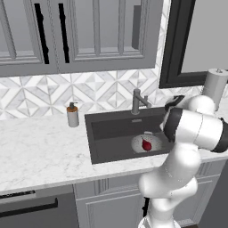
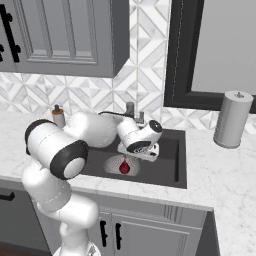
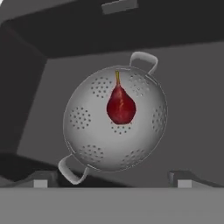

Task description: Put the colander in the sink, put the pear in the colander, and turn on the sink faucet and pour water over the colander.

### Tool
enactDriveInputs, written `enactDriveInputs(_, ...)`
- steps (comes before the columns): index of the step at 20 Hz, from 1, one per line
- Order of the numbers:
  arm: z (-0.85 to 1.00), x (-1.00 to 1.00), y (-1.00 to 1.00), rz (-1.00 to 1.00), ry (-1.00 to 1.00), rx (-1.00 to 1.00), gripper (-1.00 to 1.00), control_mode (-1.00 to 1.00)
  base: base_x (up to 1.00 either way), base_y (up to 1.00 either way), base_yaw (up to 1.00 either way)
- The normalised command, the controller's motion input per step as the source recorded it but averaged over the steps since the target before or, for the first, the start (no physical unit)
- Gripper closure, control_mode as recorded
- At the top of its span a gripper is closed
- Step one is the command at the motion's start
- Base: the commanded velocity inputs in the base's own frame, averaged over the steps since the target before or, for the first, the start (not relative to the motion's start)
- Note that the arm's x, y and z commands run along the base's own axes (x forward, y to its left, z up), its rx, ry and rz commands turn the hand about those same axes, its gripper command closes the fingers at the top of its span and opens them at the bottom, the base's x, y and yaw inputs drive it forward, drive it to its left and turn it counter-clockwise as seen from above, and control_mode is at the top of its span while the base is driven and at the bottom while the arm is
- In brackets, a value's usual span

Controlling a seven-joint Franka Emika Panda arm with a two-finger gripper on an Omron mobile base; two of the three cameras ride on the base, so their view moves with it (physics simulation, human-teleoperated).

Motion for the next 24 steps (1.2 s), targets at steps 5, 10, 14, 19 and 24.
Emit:
enactDriveInputs(5, 0.4, -0.54, -0.03, 0.27, -0.36, -0.19, -1.0, -1.0, 0.0, 0.0, 0.0)
enactDriveInputs(10, 0.5, -0.24, 0.0, 0.22, -0.26, -0.1, -1.0, -1.0, 0.0, 0.0, 0.0)
enactDriveInputs(14, 0.53, -0.13, 0.0, 0.1, -0.08, 0.0, -1.0, -1.0, 0.0, 0.0, 0.0)
enactDriveInputs(19, 0.42, -0.03, -0.05, 0.11, -0.06, 0.0, -1.0, -1.0, 0.0, 0.0, 0.0)
enactDriveInputs(24, 0.12, -0.02, -0.04, 0.08, -0.05, 0.0, -1.0, -1.0, 0.0, 0.0, 0.0)
